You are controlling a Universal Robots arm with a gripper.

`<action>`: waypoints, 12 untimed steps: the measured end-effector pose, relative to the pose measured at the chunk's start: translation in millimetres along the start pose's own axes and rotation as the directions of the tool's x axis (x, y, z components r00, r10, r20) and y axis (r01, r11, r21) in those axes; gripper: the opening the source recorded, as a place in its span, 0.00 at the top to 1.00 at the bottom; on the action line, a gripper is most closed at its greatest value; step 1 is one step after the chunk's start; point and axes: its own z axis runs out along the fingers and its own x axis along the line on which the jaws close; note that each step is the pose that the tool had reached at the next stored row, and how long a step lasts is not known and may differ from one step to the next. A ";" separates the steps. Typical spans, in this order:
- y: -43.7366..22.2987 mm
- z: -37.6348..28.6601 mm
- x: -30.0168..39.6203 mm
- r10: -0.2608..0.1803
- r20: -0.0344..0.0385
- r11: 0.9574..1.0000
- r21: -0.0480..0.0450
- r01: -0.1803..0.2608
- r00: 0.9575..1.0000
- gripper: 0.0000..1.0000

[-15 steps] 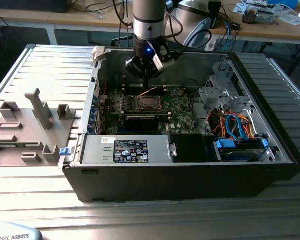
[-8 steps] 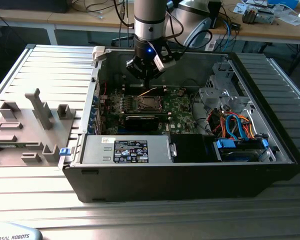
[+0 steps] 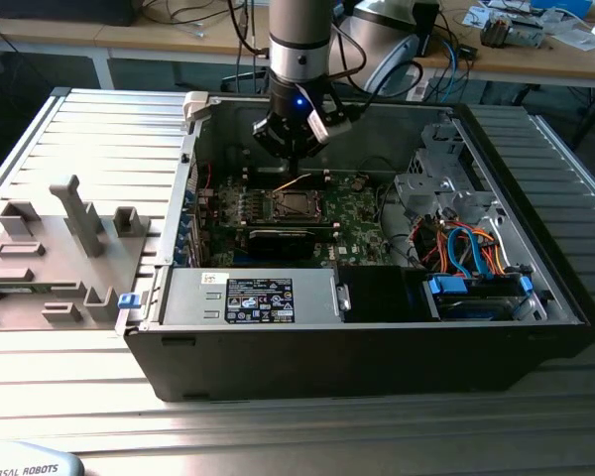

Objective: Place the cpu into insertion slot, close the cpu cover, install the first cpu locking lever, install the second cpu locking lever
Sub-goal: 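Install the first cpu locking lever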

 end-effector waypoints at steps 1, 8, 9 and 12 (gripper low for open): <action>0.0 0.4 -0.6 0.000 0.000 1.000 0.000 0.000 1.000 0.89; 0.4 5.2 -1.1 -0.004 0.000 1.000 -0.003 0.004 1.000 0.89; 0.9 6.7 -1.1 -0.006 0.000 1.000 -0.005 0.006 1.000 0.89; 4.9 9.4 -1.2 -0.007 0.000 1.000 -0.008 0.007 1.000 0.89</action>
